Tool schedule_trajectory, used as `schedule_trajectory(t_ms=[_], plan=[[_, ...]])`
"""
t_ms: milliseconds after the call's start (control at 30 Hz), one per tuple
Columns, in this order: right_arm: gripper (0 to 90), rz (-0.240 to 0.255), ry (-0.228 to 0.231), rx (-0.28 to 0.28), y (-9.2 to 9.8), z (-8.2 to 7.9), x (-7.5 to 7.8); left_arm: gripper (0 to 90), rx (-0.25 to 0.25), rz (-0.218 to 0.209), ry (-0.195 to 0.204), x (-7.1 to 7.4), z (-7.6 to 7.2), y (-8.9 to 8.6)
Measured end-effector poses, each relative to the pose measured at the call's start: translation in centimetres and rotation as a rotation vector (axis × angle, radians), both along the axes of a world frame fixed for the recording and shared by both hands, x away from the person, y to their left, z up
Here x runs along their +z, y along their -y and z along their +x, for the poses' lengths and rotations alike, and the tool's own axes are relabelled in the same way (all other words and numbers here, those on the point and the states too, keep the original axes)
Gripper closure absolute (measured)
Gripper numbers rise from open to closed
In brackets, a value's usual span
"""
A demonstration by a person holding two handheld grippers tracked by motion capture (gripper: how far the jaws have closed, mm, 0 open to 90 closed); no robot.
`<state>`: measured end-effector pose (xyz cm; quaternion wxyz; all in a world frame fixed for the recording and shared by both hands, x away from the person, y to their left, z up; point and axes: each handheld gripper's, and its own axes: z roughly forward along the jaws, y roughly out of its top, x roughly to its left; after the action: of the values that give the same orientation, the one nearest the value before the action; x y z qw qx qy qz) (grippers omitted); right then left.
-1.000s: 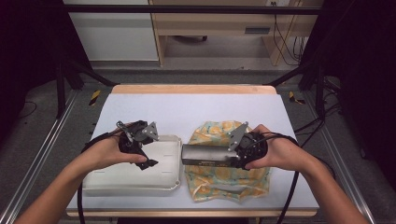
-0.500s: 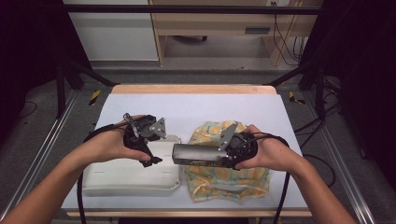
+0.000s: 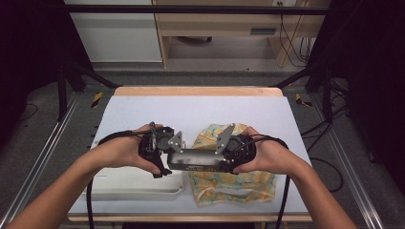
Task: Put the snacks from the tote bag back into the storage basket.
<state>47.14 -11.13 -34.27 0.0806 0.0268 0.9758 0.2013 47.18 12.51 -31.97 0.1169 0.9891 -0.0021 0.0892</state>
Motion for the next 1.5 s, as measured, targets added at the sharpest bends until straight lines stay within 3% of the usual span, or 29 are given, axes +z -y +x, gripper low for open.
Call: schedule_trajectory(t_ms=[233,900,1500], plan=[[43.4,-0.011,0.001,0.013,-0.4,-0.2,0.0,20.5,-0.025,0.051,-0.021,-0.6,0.0,0.6],[43.5,-0.023,-0.004,0.034,-0.9,-0.8,0.5,39.2,-0.049,0.091,-0.067,-1.3,0.1,2.1],[43.5,-0.01,-0.007,0.029,-0.8,-0.8,0.7,40.9,-0.054,0.109,-0.054,-1.6,0.2,2.2]])
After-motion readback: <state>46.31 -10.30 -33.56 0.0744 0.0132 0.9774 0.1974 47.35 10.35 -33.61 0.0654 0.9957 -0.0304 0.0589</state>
